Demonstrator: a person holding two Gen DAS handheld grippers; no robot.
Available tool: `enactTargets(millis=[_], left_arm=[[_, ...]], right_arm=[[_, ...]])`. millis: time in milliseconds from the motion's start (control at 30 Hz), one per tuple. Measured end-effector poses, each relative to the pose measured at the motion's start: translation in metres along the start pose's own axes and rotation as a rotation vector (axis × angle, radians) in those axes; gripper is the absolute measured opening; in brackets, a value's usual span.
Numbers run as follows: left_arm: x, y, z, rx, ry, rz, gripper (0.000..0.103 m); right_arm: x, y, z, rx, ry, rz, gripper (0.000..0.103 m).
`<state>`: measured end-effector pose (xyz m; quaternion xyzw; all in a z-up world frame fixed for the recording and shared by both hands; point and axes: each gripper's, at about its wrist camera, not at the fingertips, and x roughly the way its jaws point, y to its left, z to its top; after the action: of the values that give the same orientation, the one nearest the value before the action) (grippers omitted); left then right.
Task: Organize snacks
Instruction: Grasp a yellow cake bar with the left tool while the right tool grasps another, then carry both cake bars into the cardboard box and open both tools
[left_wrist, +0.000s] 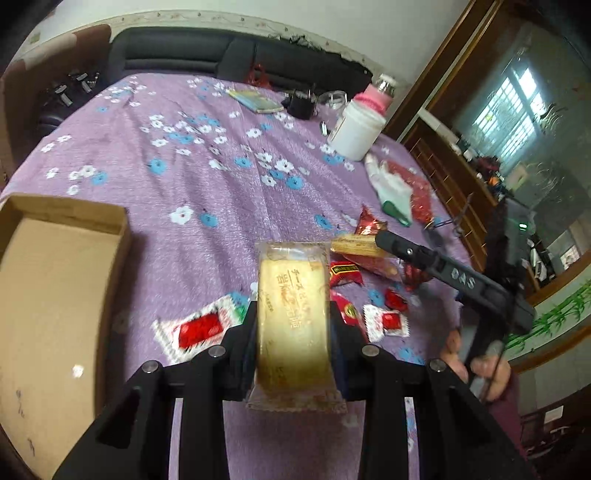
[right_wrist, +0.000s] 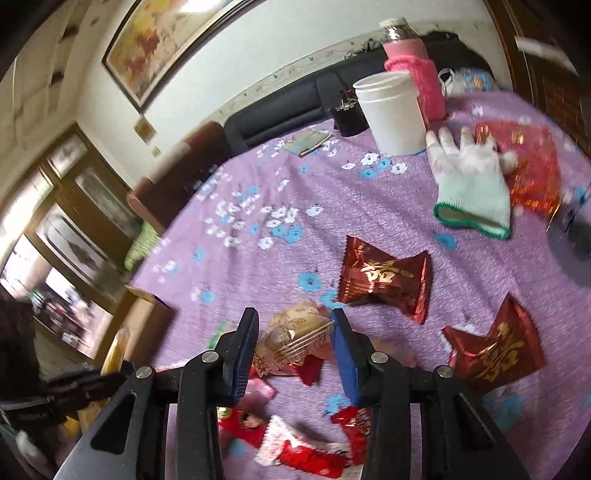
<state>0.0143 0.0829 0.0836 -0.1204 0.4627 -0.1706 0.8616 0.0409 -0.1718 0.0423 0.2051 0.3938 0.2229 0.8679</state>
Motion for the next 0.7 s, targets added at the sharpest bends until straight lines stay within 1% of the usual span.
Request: enactTargets(millis=[67,133,200,267,367,433,467,500,533,567,700], left_arm=[[-0.018,0.003,-0.008,-0.012,-0.034,-0.019,0.032],[-0.031,0.007,-0.013,-0.027,-0.061,-0.03,0.032],[-0.042,0.013,-0.018,-0.042,-0.078,-0.031,0.032],[-0.046,0.02,-0.021,-0.06,-0.081,-0.022,0.032],[-0.051,0.038,-0.025,-0.111,-0.079,-0.002,0.032],[-0.053,0.045,-0.029,-0.13,-0.077,-0.001,0.032],[-0.054,0.048,-0.031,-0.135,-0.076,0.002,0.032],[-0.055,0.049,-0.033,-0.136,-0.074,0.004,0.032],[-0.055,0.05,-0.036,-0.138,-0.069,0.007,0.032],[-0.056,0.051,-0.038,-0.141,-0.066,0.008,0.032],[-0.055,0.052,-0.042,-0.14,-0.06,0.013,0.032]], right_arm=[[-0.003,-0.005,0.001,0.042,-0.004,0.047,0.043],[-0.005,-0.011,0.003,0.095,-0.007,0.114,0.043],[-0.006,-0.015,0.003,0.132,0.0,0.174,0.03],[-0.006,-0.016,0.003,0.152,0.003,0.199,0.03],[-0.004,-0.011,0.001,0.135,0.012,0.171,0.03],[-0.005,0.002,0.0,0.048,-0.001,0.081,0.032],[-0.004,0.008,-0.001,0.007,-0.001,0.05,0.036],[-0.001,0.013,-0.003,-0.025,0.007,0.031,0.053],[0.004,0.02,-0.006,-0.054,0.017,0.015,0.062],[0.008,0.024,-0.008,-0.07,0.019,0.008,0.069],[0.025,0.042,-0.018,-0.156,0.06,-0.041,0.069]])
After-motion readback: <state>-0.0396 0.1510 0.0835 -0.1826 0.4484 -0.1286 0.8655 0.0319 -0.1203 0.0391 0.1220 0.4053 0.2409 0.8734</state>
